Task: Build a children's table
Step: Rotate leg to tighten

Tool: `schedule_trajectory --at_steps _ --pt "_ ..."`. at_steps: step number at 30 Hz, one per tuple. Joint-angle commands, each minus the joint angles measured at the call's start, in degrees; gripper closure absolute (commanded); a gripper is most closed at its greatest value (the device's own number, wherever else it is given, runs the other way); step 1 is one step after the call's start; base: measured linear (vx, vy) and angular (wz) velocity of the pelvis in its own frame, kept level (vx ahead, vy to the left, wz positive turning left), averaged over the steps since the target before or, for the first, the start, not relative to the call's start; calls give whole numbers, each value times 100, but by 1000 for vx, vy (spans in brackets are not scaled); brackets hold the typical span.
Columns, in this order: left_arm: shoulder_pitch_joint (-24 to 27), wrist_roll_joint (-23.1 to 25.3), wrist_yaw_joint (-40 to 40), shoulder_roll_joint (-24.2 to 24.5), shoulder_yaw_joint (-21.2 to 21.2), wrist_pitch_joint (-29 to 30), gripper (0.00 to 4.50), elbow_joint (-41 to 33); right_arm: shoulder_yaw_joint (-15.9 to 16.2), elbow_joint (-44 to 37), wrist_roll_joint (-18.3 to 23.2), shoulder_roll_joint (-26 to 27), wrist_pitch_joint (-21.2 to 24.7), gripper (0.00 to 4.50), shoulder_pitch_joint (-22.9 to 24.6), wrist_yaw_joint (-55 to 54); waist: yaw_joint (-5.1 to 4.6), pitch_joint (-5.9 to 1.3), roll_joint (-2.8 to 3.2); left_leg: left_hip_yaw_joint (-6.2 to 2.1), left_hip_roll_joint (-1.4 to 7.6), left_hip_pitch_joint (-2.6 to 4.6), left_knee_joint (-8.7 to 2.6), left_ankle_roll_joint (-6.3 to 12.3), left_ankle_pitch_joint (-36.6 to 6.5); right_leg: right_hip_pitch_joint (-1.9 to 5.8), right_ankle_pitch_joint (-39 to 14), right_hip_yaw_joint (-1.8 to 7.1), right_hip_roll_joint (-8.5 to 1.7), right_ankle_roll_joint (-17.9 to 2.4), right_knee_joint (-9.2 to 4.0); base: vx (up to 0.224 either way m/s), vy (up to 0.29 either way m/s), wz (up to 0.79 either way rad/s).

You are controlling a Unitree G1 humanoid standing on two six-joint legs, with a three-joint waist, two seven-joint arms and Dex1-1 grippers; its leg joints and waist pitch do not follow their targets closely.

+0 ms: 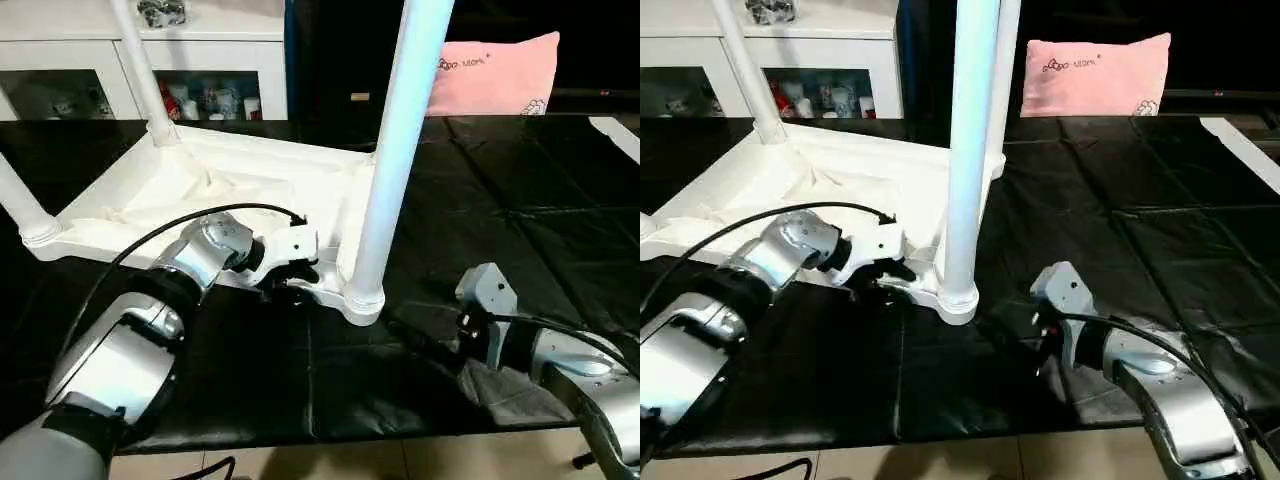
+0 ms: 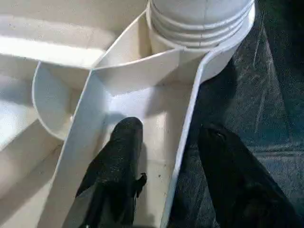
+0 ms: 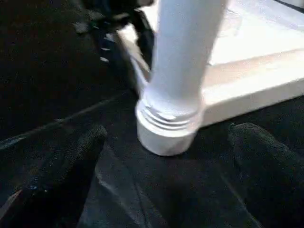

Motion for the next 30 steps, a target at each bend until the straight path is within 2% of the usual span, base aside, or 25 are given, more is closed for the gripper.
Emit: schedule_trajectory --at_steps 1,3,7,11,12,13,14,15,21,22,24,27,28,29,30 --pt "-134 38 -63 -21 58 -67 272 136 66 -138 134 -106 111 0 3 172 24 -341 -49 139 -49 -94 -390 100 -290 434 456 166 -296 -1499 -446 0 0 0" --pt "-159 75 -70 -38 56 -92 302 219 72 -148 185 -147 142 0 -1 260 20 -335 -51 138 -47 -99 -395 112 -306 430 428 165 -298 -1508 -453 0 0 0" --pt "-224 172 -77 -78 69 -186 333 449 39 -94 268 -210 181 0 -34 390 16 -331 -54 139 -48 -98 -398 120 -329 425 341 165 -299 -1492 -469 0 0 0" --pt "-264 244 -201 -92 60 -70 368 571 27 -47 305 -258 192 0 -69 500 21 -340 -70 134 -43 -102 -399 137 -229 438 507 165 -305 -1513 -452 0 0 0" --pt "-282 236 -204 -99 79 29 368 600 27 -30 307 -261 191 0 -85 506 20 -336 -75 135 -45 -105 -401 135 -220 438 519 165 -305 -1512 -454 0 0 0" --pt "-297 216 -234 -104 101 110 386 620 27 -15 302 -262 182 0 -98 509 20 -345 -71 139 -52 -103 -398 142 -174 444 587 163 -303 -1521 -447 0 0 0" --pt "-323 167 -264 -112 152 298 386 648 32 2 295 -257 170 0 -111 508 18 -347 -101 143 -52 -107 -400 159 -130 451 665 164 -304 -1532 -448 0 0 0" --pt "-323 167 -264 -112 152 298 394 648 32 2 295 -257 170 0 -111 508 24 -350 -86 140 -50 -97 -403 167 -80 443 736 158 -303 -1545 -436 0 0 0" --pt "-352 -28 -136 -121 466 903 424 791 79 64 245 -187 96 0 -136 460 -2 -367 -92 144 -71 -120 -393 248 120 482 1270 144 -296 -1640 -409 0 0 0" --pt "-298 -51 22 -94 537 1038 430 803 83 77 230 -149 63 0 -141 419 -4 -365 -80 141 -73 -125 -394 250 111 488 1270 145 -296 -1643 -408 0 0 0" --pt "-122 -182 573 -28 794 1508 436 795 39 133 187 14 -38 0 -193 229 -45 -365 -99 142 -87 -135 -392 248 98 497 1319 135 -291 -1658 -404 0 0 0" --pt "16 -196 1127 52 931 1716 437 723 -15 228 148 183 -99 0 -273 19 -107 -340 -105 137 -94 -140 -404 206 -60 499 890 140 -287 -1621 -447 0 0 0" --pt "72 -183 1188 84 947 1739 437 666 -24 254 152 227 -98 0 -293 -23 -118 -335 -101 134 -98 -141 -408 192 -70 495 820 140 -284 -1616 -455 0 0 0" --pt "181 -158 1288 145 976 1784 437 555 -40 302 162 310 -94 0 -331 -100 -127 -333 -128 137 -92 -137 -412 203 -99 492 686 144 -282 -1606 -461 0 0 0" --pt "181 -158 1288 145 976 1784 439 555 -40 302 162 310 -94 0 -331 -100 -134 -329 -118 140 -91 -133 -417 202 -92 486 667 147 -283 -1604 -468 0 0 0"
